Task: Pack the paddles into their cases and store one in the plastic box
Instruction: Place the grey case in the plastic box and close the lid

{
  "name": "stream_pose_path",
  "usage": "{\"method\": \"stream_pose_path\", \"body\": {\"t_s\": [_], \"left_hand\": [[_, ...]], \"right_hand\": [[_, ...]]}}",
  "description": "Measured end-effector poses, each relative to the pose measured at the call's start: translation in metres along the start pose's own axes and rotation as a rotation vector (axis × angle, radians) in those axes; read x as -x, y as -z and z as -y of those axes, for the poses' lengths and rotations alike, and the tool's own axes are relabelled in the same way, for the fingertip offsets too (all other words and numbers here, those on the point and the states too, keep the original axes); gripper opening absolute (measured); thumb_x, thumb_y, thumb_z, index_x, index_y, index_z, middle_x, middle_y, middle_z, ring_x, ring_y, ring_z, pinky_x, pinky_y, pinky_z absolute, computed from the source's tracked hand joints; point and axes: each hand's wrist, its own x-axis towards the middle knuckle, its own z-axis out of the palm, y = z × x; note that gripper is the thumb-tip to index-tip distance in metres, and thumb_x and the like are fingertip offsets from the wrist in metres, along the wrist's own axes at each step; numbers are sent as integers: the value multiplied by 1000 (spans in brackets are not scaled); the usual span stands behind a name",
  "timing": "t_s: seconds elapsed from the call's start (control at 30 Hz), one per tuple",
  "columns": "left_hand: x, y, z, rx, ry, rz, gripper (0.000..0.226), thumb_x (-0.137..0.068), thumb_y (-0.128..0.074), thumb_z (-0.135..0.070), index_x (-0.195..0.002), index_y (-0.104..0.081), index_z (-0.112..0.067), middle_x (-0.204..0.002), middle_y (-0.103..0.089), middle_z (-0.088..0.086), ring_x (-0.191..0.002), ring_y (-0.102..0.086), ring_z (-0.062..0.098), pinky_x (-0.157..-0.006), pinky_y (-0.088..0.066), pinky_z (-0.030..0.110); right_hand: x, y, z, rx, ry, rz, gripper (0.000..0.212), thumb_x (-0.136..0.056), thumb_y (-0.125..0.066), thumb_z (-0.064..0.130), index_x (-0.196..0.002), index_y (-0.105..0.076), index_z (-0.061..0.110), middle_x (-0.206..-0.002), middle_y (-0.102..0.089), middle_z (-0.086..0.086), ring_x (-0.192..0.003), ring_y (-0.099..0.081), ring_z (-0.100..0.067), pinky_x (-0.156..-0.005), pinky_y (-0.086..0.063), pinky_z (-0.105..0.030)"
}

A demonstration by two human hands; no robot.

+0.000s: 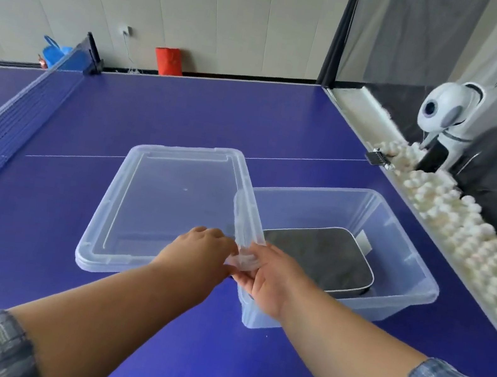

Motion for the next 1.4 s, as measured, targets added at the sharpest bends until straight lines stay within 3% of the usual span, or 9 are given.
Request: {"method": "stream_pose_path", "body": {"t_s": [0.17, 0.4, 0.57, 0.7, 0.8, 1.0, 1.1, 1.17, 1.4], "left_hand": [[-54, -6, -67, 70, 92, 50, 28, -90, -55, -53, -107, -64, -32, -98, -62, -7, -97, -58, 18, -79, -49, 32], [-127, -21, -178, 177, 204, 169, 11, -84, -59, -45, -83, -56, -35, -74, -60, -12, -65, -56, 9, -53, -38, 21], [-169, -37, -241, 196, 311, 195, 18, -86, -57, -45, -93, -64, -30, -88, -69, -9, -81, -65, 18, -72, -53, 31], [-198, -40, -270, 224, 444, 161, 21, -85, -56, -46, -97, -60, -29, -86, -66, -8, -78, -62, 19, -70, -50, 31], [-216, -47, -288, 220, 471, 121, 9, -87, -53, -30, -93, -56, -24, -85, -61, -3, -77, -58, 22, -68, -42, 29], [-226, -47, -313, 378, 342, 71, 36, -90, -53, -21, -125, -61, -26, -117, -67, -4, -106, -62, 20, -80, -37, 23], [-219, -59, -309, 273, 211, 31, 44, -94, -54, -32, -138, -51, -33, -138, -57, -10, -127, -47, 20, -95, -26, 21], [-217, -69, -307, 218, 224, 120, 58, -95, -49, -43, -150, -31, -38, -155, -36, -17, -141, -31, 21, -112, -20, 34], [-229, -92, -301, 114, 168, 336, 63, -100, -35, -49, -153, 0, -47, -165, -2, -14, -151, -3, 22, -119, -3, 45]], "right_hand": [[7, 64, 54, 38, 33, -20, 26, -99, -53, 6, -125, -50, 5, -114, -70, -24, -96, -74, -31, -76, -58, -40], [21, 160, 144, 244, -76, 55, 29, -100, -50, 7, -128, -54, 10, -83, -75, -5, -85, -76, -17, -62, -59, -32], [26, 215, 186, 193, -128, 72, 23, -102, -49, 8, -123, -57, 13, -85, -76, -9, -84, -77, -21, -61, -60, -34], [30, 231, 187, -57, -163, 57, 30, -107, -43, 25, -130, -55, 9, -120, -71, -19, -107, -70, -31, -85, -58, -47], [34, 237, 181, -107, -190, 62, 36, -105, -45, 36, -130, -61, 16, -122, -72, -12, -114, -68, -27, -96, -53, -47], [15, 258, 216, -81, -95, -106, 34, -101, -45, 8, -132, -59, 14, -117, -73, -15, -90, -75, -26, -65, -59, -35], [-6, 263, 237, 33, 10, -200, 58, -96, -53, 1, -148, -39, 23, -125, -64, -20, -94, -71, -31, -72, -60, -42], [-20, 267, 242, 224, 40, -279, 67, -91, -58, 1, -149, -38, 27, -119, -66, -15, -96, -71, -31, -86, -59, -48], [-40, 279, 250, 926, 171, -386, 52, -88, -59, 16, -139, -52, 22, -120, -67, -4, -100, -68, -26, -89, -58, -43]]}}
